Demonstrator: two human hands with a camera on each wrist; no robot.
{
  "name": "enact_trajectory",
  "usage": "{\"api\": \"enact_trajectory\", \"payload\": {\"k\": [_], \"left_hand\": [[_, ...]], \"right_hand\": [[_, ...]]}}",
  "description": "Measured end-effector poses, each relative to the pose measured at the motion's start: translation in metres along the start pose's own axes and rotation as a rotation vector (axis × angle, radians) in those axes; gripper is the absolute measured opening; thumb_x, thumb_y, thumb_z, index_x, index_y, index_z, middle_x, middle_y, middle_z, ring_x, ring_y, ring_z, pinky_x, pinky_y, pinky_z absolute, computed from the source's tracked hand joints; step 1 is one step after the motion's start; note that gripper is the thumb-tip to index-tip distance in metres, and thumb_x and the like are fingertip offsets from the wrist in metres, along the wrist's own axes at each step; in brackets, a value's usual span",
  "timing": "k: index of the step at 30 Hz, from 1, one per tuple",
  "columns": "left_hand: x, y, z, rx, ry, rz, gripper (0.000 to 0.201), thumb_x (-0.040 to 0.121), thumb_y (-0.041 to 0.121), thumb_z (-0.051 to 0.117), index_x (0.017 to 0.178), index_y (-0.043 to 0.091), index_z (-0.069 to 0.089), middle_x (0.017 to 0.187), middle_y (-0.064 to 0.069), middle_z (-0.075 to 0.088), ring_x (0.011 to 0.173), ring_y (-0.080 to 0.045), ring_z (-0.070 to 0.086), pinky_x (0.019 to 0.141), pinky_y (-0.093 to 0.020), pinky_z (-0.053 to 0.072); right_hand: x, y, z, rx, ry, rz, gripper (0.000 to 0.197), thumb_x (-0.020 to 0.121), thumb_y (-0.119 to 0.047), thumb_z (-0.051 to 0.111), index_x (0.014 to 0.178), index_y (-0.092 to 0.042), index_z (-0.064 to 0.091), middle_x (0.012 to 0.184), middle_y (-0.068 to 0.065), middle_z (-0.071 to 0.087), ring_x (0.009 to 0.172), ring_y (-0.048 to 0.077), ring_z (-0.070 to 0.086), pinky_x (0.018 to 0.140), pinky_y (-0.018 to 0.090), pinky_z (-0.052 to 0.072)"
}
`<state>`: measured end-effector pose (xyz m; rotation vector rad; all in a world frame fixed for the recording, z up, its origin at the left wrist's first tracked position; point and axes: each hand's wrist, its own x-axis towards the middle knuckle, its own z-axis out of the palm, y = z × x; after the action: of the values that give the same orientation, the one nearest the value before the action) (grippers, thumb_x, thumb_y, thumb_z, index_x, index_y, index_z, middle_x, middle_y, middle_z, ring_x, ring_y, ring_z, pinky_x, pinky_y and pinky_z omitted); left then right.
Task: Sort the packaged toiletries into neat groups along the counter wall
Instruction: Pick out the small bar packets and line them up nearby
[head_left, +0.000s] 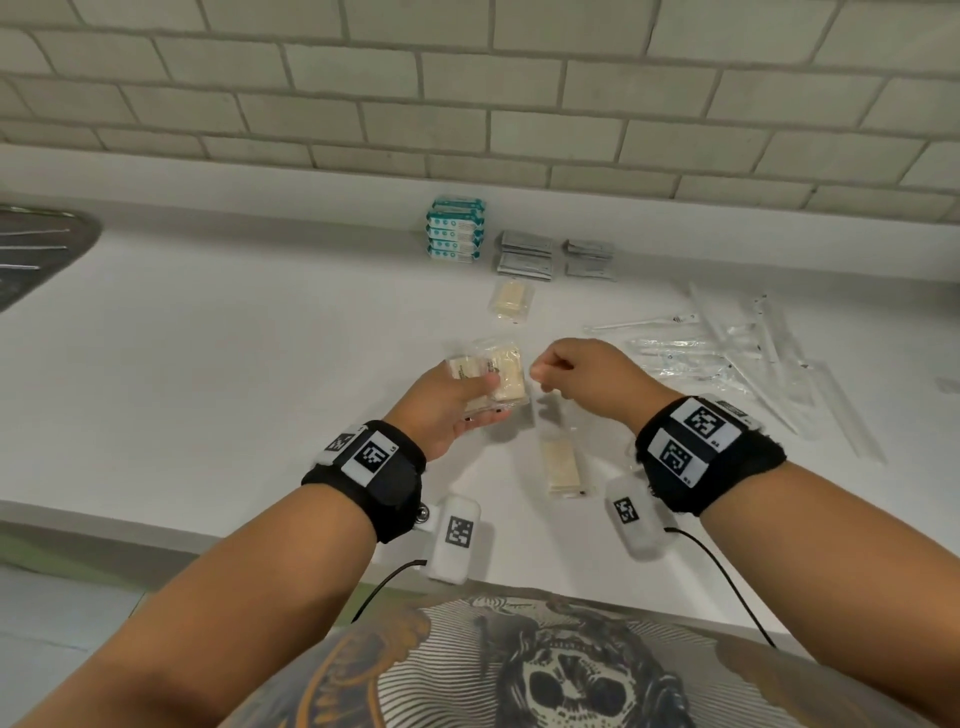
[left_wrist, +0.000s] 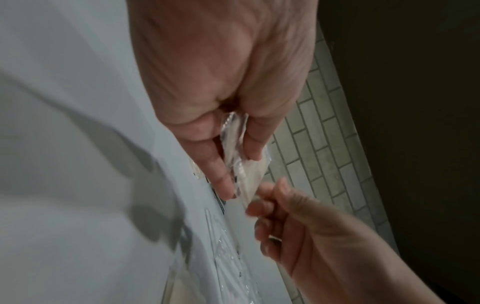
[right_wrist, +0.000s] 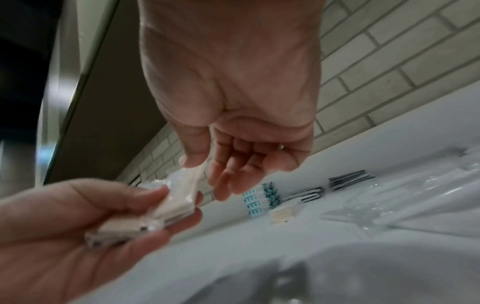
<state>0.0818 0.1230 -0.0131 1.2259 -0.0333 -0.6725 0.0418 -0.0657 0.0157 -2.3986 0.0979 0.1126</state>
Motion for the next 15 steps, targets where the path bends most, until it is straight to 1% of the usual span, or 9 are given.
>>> {"api": "enact_trajectory", "payload": {"k": [2,4,5,6,8,10,12,13,15], "left_hand": [[0.001,0.000,0.003,0.033,-0.011,0.008,0.028,0.093,0.005,0.059,0.121,0.003,0.057,0.111,-0.014,0.068,0.094,-0.025,0.070,0.079,-0.035,0.059],[0.001,0.002,0.006,0.068,-0.016,0.021,0.021,0.093,0.008,0.060,0.113,0.003,0.060,0.108,-0.014,0.067,0.097,-0.025,0.068,0.084,-0.039,0.058],[0.001,0.003,0.008,0.092,-0.034,0.033,0.021,0.093,0.010,0.060,0.112,0.003,0.060,0.109,-0.013,0.066,0.101,-0.025,0.066,0.087,-0.042,0.057],[0.000,0.004,0.010,0.117,-0.062,0.042,0.025,0.093,0.011,0.060,0.116,0.001,0.060,0.111,-0.013,0.065,0.105,-0.025,0.064,0.091,-0.045,0.055],[0.000,0.005,0.012,0.162,-0.112,0.053,0.029,0.095,0.016,0.058,0.121,0.002,0.060,0.110,-0.009,0.064,0.106,-0.022,0.062,0.095,-0.047,0.052],[0.001,0.006,0.014,0.205,-0.117,0.069,0.022,0.097,0.018,0.055,0.114,0.010,0.065,0.105,-0.007,0.067,0.103,-0.019,0.064,0.093,-0.044,0.053],[0.005,0.005,0.015,0.210,-0.093,0.077,0.017,0.097,0.016,0.055,0.109,0.013,0.066,0.108,-0.009,0.066,0.107,-0.022,0.063,0.090,-0.041,0.055],[0.006,0.005,0.014,0.206,-0.077,0.084,0.015,0.095,0.013,0.057,0.107,0.013,0.066,0.107,-0.010,0.065,0.107,-0.024,0.062,0.088,-0.040,0.056],[0.009,0.005,0.014,0.204,-0.039,0.100,0.011,0.090,0.006,0.062,0.098,0.013,0.062,0.101,-0.009,0.062,0.099,-0.023,0.064,0.082,-0.037,0.058]], "right_hand": [[0.001,-0.010,-0.001,0.143,0.056,0.008,0.018,0.088,-0.032,0.066,0.091,-0.015,0.067,0.087,-0.005,0.068,0.073,0.011,0.060,0.069,0.026,0.049],[0.002,-0.015,-0.001,0.183,0.103,0.029,0.019,0.086,-0.032,0.070,0.091,-0.014,0.065,0.082,-0.004,0.068,0.069,0.013,0.062,0.067,0.029,0.050],[0.002,-0.017,-0.001,0.213,0.104,0.041,0.021,0.085,-0.034,0.070,0.092,-0.014,0.065,0.082,-0.003,0.069,0.067,0.013,0.063,0.063,0.027,0.050],[0.002,-0.018,0.000,0.260,0.088,0.051,0.024,0.085,-0.037,0.069,0.093,-0.015,0.064,0.082,-0.002,0.071,0.065,0.013,0.065,0.061,0.026,0.049],[0.001,-0.020,0.001,0.355,0.046,0.064,0.028,0.084,-0.040,0.070,0.093,-0.014,0.065,0.083,0.000,0.072,0.067,0.016,0.068,0.058,0.027,0.050],[0.000,-0.019,0.001,0.395,0.045,0.062,0.024,0.084,-0.035,0.072,0.085,-0.012,0.064,0.077,0.003,0.072,0.070,0.021,0.069,0.059,0.032,0.053],[0.000,-0.018,-0.001,0.419,0.076,0.080,0.019,0.087,-0.021,0.070,0.077,-0.010,0.057,0.069,0.007,0.067,0.070,0.028,0.069,0.061,0.036,0.054],[0.001,-0.017,-0.002,0.431,0.090,0.096,0.017,0.087,-0.015,0.068,0.078,-0.010,0.055,0.068,0.008,0.065,0.068,0.029,0.068,0.061,0.036,0.055],[0.001,-0.016,-0.007,0.469,0.091,0.129,0.011,0.087,-0.010,0.067,0.087,-0.012,0.056,0.070,0.012,0.066,0.060,0.027,0.065,0.062,0.038,0.056]]}}
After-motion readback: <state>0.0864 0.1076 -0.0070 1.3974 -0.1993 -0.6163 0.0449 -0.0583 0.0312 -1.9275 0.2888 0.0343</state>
